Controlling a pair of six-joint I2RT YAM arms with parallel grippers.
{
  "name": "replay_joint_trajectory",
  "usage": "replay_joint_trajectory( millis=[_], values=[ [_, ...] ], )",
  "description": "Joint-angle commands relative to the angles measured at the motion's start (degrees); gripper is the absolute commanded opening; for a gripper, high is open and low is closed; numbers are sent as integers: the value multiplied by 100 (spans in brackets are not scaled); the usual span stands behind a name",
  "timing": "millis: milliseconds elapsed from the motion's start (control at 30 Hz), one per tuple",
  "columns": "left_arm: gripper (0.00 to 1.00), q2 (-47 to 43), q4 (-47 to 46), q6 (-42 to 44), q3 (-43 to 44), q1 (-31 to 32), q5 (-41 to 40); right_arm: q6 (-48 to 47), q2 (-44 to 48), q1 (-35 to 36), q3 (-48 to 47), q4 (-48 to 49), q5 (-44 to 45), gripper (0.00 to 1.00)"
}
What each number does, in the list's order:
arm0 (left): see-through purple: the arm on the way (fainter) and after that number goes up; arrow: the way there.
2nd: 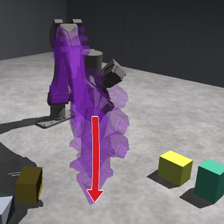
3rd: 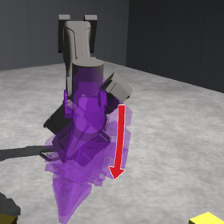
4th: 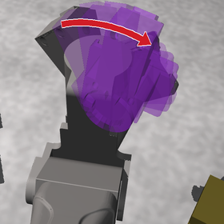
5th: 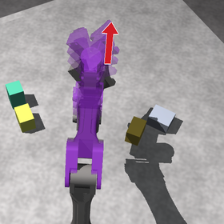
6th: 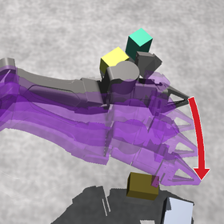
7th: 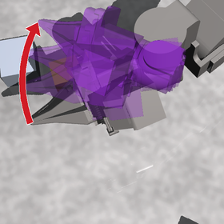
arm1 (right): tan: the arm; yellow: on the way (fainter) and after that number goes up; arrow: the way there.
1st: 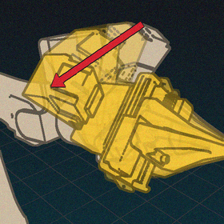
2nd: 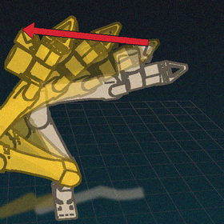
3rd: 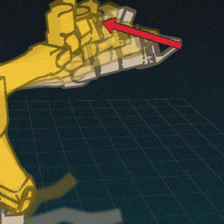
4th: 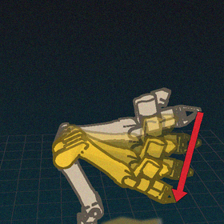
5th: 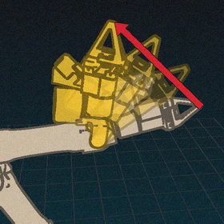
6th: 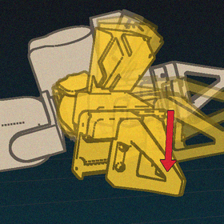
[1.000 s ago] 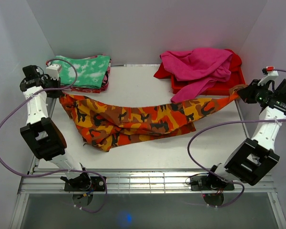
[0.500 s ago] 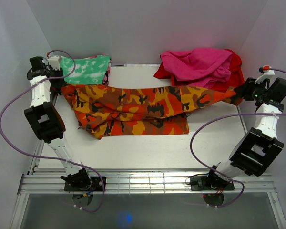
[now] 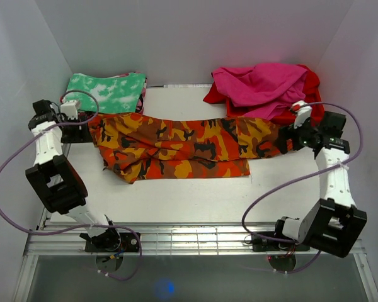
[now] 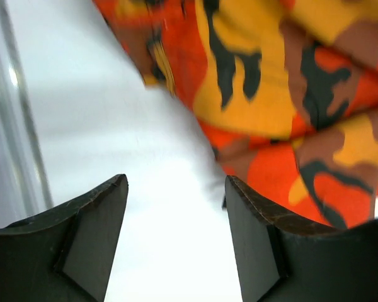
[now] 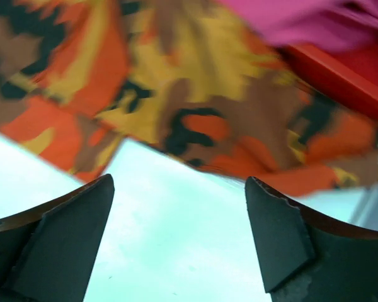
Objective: Fold and stack the trousers
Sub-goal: Flatten the trousers out
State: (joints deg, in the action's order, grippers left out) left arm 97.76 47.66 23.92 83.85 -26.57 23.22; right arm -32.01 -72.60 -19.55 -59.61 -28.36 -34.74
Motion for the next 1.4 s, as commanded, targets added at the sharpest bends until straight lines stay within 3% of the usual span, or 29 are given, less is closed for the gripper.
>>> replay_joint_trajectory(
  millis=[0, 233, 433, 700, 1133, 1233, 1367],
  values=[
    [72, -485, 349, 323, -799, -164, 560, -1140, 615, 1065, 616, -829, -69, 86],
    [62, -292, 262, 217, -1696, -208, 1166, -1079, 467, 3489, 1346, -399, 967, 76],
    [54, -239, -1, 929, -2250, -209, 1115, -1088, 89, 4467, 1848, 338, 1601, 75],
    [55, -459, -451, 1991, -2813, -209, 1193, -1132, -562, 4987, 2059, 1034, 2085, 81],
    [67, -398, -134, 2688, -2778, -209, 1246, -1158, -1000, 5181, 1946, 1799, 2709, 76],
    [68, -363, -143, 2688, -2769, -209, 1272, -1185, -1378, 5189, 1805, 1703, 2867, 71],
    [68, -354, -160, 2679, -2848, -209, 1421, -1246, -1722, 5189, 1673, 1421, 2798, 51]
  ],
)
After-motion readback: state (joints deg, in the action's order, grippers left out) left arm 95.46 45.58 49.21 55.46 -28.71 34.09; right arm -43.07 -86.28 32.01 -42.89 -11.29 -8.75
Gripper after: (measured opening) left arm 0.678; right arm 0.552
